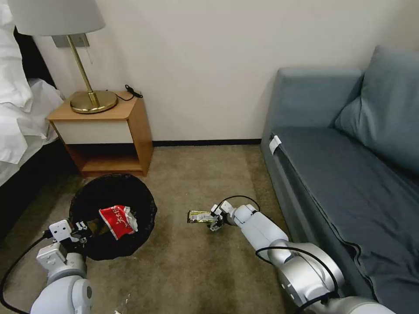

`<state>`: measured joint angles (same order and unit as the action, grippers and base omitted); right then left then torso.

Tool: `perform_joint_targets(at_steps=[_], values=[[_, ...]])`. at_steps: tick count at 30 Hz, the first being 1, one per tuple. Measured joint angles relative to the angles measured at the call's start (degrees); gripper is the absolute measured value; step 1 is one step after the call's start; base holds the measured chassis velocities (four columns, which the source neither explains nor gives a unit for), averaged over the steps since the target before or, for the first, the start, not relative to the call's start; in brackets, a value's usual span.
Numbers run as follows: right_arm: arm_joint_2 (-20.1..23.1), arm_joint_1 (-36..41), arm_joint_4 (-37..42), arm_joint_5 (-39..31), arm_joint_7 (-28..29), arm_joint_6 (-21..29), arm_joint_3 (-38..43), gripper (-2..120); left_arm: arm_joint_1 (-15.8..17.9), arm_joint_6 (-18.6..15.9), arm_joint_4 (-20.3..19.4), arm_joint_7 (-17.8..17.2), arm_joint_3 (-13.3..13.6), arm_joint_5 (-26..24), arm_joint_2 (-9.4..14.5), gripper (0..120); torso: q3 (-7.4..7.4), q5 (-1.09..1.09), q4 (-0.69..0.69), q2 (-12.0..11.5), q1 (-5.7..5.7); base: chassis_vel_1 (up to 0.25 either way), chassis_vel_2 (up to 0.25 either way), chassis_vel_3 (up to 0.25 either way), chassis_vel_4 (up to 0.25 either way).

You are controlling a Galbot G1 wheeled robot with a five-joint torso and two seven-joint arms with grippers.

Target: Pick up the trash bin, then pick up the garbage on the floor and place it into the trash bin.

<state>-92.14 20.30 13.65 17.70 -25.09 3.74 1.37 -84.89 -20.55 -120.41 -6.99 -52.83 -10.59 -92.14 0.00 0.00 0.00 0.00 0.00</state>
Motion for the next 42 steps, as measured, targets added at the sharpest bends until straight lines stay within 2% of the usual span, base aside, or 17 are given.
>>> perform_joint_targets(at_steps=[29,42], values=[[0.0,2.8,1.0,-5.8,10.1,2.3,-0.6,100,-0.3,0.5,-0.5,0.3,0.4,0.6,0.0,1,-0.01,-0.01,-0.01,0.0,0.0,0.0,0.0,0.0,0.0],[0.0,2.6,0.8,-6.2,8.4,2.2,-0.9,100,-0.5,0.7,-0.8,0.4,0.5,1.0,0.0,1,0.0,-0.01,-0.01,0.0,0.0,0.0,0.0,0.0,0.0]])
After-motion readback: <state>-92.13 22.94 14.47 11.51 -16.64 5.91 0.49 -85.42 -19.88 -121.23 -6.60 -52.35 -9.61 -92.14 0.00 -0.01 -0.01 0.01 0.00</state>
